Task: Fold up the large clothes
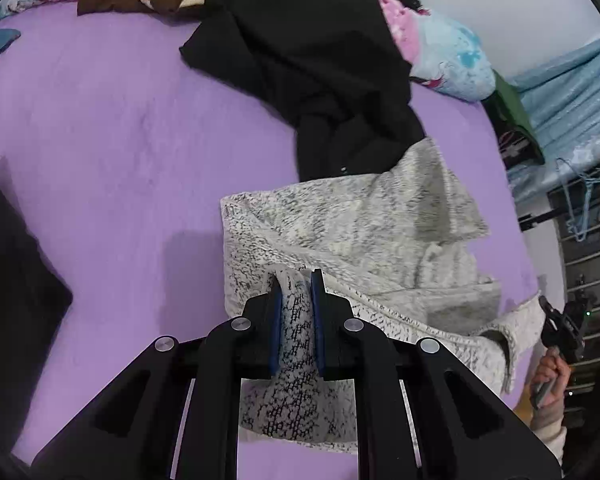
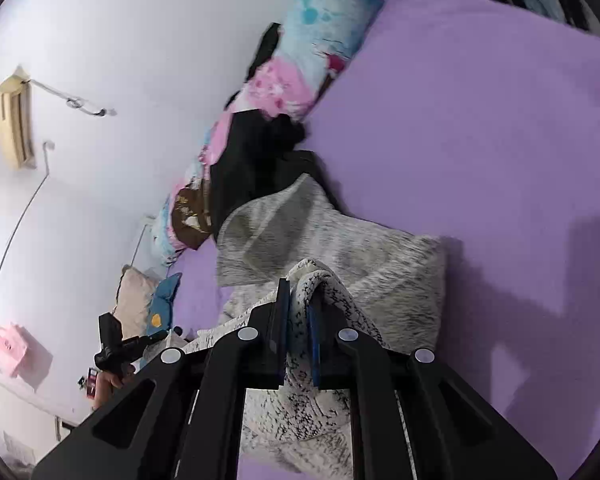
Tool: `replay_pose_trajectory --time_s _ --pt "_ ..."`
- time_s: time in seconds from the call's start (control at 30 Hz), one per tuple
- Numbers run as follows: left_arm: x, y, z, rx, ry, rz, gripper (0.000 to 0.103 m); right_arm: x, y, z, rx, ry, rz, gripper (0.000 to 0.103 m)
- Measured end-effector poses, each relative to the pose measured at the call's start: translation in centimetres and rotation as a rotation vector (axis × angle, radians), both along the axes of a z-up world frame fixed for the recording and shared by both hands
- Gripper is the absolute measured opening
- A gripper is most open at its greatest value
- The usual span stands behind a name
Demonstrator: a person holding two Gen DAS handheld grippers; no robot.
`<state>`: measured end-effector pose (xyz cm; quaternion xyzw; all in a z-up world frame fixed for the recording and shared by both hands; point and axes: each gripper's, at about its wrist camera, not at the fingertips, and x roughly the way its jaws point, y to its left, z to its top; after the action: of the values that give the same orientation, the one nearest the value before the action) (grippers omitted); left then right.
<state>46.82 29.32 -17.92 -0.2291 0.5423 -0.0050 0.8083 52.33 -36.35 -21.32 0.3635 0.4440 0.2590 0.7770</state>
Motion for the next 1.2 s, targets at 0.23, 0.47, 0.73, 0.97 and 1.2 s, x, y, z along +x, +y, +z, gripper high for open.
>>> replay_pose_trajectory --time_s 0.23,0.47,0.73,0.97,1.2 --pt "2.6 0.2 -3.9 0.019 0.078 0.005 0.012 1.9 0.3 -2.9 -0.013 0.051 -0.022 0.008" --pt "3.9 -0.2 -6.6 0.057 0.09 -0.012 0.012 3.2 0.6 -5.5 -0.044 0.098 -0.045 0.008" --pt "3.4 -0.2 -6.2 0.064 0.061 -0.035 0.016 2.9 1.3 -4.8 -0.102 0.098 -0.049 0.013" --pt "-0.2 -0.4 -0.5 0.109 -0.077 -0.049 0.084 1.1 2.5 0.5 -0.125 0.017 -0.029 0.054" --pt "-5.5 0.7 1.9 0.099 -0.121 -0.01 0.084 -1.3 5.6 6.6 -0.181 -0.109 0.04 0.055"
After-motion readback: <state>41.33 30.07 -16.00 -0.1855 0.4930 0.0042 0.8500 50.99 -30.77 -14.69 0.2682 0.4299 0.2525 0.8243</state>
